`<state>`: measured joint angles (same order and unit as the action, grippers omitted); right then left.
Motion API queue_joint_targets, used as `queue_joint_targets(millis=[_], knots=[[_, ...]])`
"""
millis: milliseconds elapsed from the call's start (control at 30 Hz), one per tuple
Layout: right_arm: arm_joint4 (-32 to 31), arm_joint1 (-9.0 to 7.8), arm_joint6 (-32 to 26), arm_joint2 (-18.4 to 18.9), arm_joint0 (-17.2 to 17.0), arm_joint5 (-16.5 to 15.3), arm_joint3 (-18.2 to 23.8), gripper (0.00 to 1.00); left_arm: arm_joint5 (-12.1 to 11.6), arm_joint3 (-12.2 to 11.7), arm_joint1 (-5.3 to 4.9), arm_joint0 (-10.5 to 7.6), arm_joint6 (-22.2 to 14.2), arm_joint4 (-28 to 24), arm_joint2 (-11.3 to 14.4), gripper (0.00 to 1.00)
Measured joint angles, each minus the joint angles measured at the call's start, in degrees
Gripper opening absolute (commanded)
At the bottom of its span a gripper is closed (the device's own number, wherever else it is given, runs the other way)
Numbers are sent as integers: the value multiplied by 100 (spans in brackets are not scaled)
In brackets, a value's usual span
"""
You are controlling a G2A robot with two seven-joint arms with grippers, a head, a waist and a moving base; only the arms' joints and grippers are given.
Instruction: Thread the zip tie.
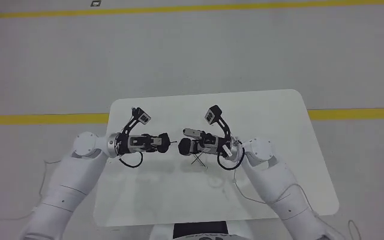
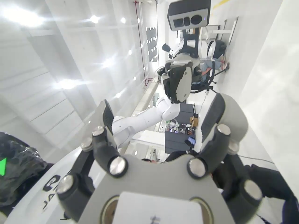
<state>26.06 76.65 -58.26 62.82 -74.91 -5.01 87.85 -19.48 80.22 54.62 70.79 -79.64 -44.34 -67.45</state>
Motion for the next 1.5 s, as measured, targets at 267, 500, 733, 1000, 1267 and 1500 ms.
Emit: queue_joint_targets(millis=[267, 500, 733, 1000, 1267, 1500], knots=[[66, -2, 207, 48, -34, -16, 17, 100, 39, 17, 1, 17, 147, 89, 25, 0], [122, -56, 305, 174, -92, -54, -51, 96, 39, -10, -22, 84, 295, 170, -24, 0], [199, -66, 261, 56, -59, -85, -191, 42, 39, 16, -29, 94, 256, 166, -4, 0], [314, -58, 230, -115, 28, -185, -391, 36, 39, 13, -29, 93, 254, 163, -3, 0], [358, -64, 200, -231, 76, -222, -500, 31, 39, 13, -29, 93, 254, 163, -3, 0], [424, -73, 151, -303, 95, -270, -525, 23, 39, 14, -29, 94, 254, 163, -3, 0]])
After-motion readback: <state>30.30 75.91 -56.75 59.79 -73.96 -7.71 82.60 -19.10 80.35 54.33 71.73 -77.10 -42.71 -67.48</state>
